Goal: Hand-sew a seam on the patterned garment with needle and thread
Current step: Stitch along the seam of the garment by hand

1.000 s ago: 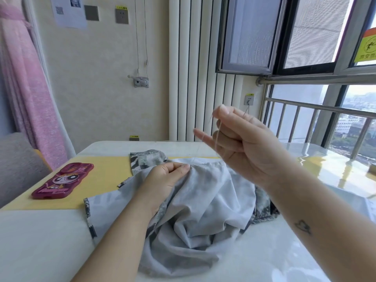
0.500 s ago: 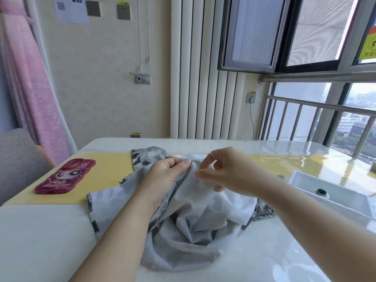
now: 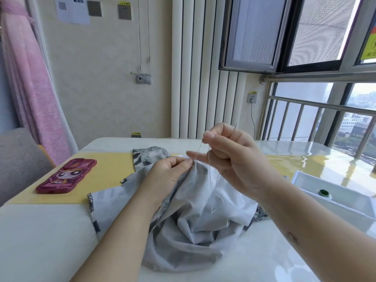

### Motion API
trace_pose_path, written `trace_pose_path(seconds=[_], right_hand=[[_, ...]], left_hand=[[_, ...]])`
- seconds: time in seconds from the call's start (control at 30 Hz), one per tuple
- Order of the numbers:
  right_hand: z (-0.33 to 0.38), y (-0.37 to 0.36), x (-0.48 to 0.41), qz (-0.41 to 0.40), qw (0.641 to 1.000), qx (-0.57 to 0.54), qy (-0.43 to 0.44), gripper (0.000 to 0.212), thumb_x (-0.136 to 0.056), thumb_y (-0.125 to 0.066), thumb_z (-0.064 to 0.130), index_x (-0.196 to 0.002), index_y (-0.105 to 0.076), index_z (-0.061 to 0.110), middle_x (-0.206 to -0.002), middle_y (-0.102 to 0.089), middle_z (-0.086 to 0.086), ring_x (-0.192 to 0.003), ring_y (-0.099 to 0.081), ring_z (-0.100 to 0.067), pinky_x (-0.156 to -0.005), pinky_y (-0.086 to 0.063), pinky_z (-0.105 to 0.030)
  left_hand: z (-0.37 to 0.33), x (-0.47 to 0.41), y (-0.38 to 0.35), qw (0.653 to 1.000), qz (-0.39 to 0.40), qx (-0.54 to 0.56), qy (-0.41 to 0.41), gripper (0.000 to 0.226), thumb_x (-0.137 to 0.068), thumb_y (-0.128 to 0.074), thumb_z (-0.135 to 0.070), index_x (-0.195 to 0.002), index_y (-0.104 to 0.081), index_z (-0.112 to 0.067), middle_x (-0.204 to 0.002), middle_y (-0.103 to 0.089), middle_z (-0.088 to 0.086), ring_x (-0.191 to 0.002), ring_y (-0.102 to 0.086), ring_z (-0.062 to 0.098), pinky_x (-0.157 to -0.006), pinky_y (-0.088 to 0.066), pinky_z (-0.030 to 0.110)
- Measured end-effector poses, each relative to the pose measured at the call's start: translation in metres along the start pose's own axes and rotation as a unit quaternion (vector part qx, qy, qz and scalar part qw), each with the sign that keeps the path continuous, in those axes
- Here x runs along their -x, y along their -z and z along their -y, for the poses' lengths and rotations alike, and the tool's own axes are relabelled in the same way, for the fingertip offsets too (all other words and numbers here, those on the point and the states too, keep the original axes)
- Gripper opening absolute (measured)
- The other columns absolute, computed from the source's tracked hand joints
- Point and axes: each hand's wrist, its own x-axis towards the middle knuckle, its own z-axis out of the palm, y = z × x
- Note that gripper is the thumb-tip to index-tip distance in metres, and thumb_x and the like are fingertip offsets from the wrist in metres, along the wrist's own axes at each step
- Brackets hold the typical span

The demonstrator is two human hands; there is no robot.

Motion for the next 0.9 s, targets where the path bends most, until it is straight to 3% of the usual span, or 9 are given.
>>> trace_pose_path(seconds=[0.1,0.23,0.37,0.47,0.53,0.63,0.73,0.8,0.9], right_hand=[[-0.002,0.002,0.003,0.002,0.997,0.050,-0.057,0.020,-0.083,-0.065,0.020,-0.075,-0.052,0.007,-0.044,-0.024,0.011,-0.036,-0.023,-0.002,-0.086,-0.055,-0.041],[0.008,0.014,0.001,-0.054,0.977,0.200,-0.052,0.021,-0.083,-0.059,0.031,-0.082,-0.063,0.010,-0.044,-0.026,0.009,-0.038,-0.027,-0.003,-0.071,-0.057,-0.035],[0.013,0.045,-0.016,-0.103,0.837,0.537,0.030,0.017,-0.089,-0.061,0.033,-0.090,-0.071,0.019,-0.049,-0.045,-0.005,-0.043,-0.037,-0.004,-0.056,-0.037,-0.026],[0.006,0.061,-0.028,-0.054,0.799,0.599,0.013,0.031,-0.088,-0.058,0.046,-0.091,-0.073,0.019,-0.050,-0.042,-0.008,-0.042,-0.030,-0.007,-0.051,-0.027,-0.026],[0.000,0.063,-0.034,-0.042,0.787,0.615,-0.011,0.041,-0.088,-0.053,0.053,-0.085,-0.073,0.017,-0.043,-0.038,0.003,-0.039,-0.032,-0.007,-0.047,-0.026,-0.024],[-0.014,0.058,-0.044,-0.034,0.813,0.578,-0.058,0.047,-0.088,-0.049,0.058,-0.076,-0.073,0.019,-0.035,-0.036,0.008,-0.035,-0.037,-0.004,-0.048,-0.031,-0.022],[-0.023,0.057,-0.050,-0.013,0.856,0.509,-0.088,0.064,-0.084,-0.051,0.062,-0.060,-0.055,0.002,-0.040,-0.037,0.007,-0.036,-0.035,-0.007,-0.047,-0.033,-0.022],[-0.025,0.057,-0.048,0.019,0.873,0.481,-0.082,0.061,-0.075,-0.052,0.066,-0.052,-0.037,0.011,-0.040,-0.034,0.005,-0.036,-0.030,-0.009,-0.045,-0.028,-0.022],[-0.027,0.061,-0.044,0.012,0.899,0.434,-0.054,0.057,-0.068,-0.059,0.065,-0.050,-0.029,0.019,-0.045,-0.027,0.004,-0.040,-0.025,-0.009,-0.044,-0.022,-0.022]], left_hand=[[-0.003,0.001,-0.001,1.000,-0.002,-0.003,-0.013,0.013,-0.091,-0.061,-0.020,-0.086,-0.072,-0.014,-0.086,-0.074,0.001,-0.084,-0.066,0.010,-0.080,-0.052,0.020],[-0.003,-0.001,0.001,1.000,-0.005,0.018,-0.004,0.012,-0.088,-0.063,-0.020,-0.082,-0.073,-0.016,-0.086,-0.074,0.004,-0.084,-0.065,0.016,-0.087,-0.049,0.033],[-0.006,-0.001,0.007,1.000,0.005,0.003,-0.023,0.012,-0.089,-0.062,-0.019,-0.083,-0.072,-0.014,-0.086,-0.073,0.003,-0.083,-0.065,0.014,-0.084,-0.050,0.028],[-0.010,0.001,0.013,0.998,0.020,-0.016,-0.053,0.013,-0.088,-0.062,-0.021,-0.086,-0.071,-0.013,-0.086,-0.073,0.001,-0.084,-0.065,0.012,-0.080,-0.049,0.023],[-0.013,0.002,0.017,0.997,0.025,-0.021,-0.071,0.017,-0.084,-0.063,-0.027,-0.087,-0.071,-0.012,-0.090,-0.073,0.003,-0.087,-0.065,0.013,-0.085,-0.048,0.027],[-0.017,0.005,0.020,0.996,0.029,-0.016,-0.085,0.021,-0.076,-0.064,-0.033,-0.084,-0.072,-0.016,-0.091,-0.073,0.002,-0.087,-0.065,0.012,-0.086,-0.049,0.027],[-0.020,0.006,0.022,0.996,0.031,-0.005,-0.086,0.015,-0.075,-0.064,-0.034,-0.077,-0.074,-0.023,-0.086,-0.072,-0.001,-0.083,-0.065,0.010,-0.079,-0.048,0.023],[-0.019,0.006,0.024,0.996,0.026,0.004,-0.083,0.015,-0.076,-0.065,-0.033,-0.080,-0.074,-0.021,-0.089,-0.073,0.002,-0.085,-0.066,0.013,-0.080,-0.048,0.027],[-0.021,0.006,0.027,0.996,0.023,0.015,-0.084,0.018,-0.076,-0.065,-0.033,-0.082,-0.073,-0.018,-0.091,-0.073,0.005,-0.087,-0.066,0.015,-0.082,-0.049,0.029]])
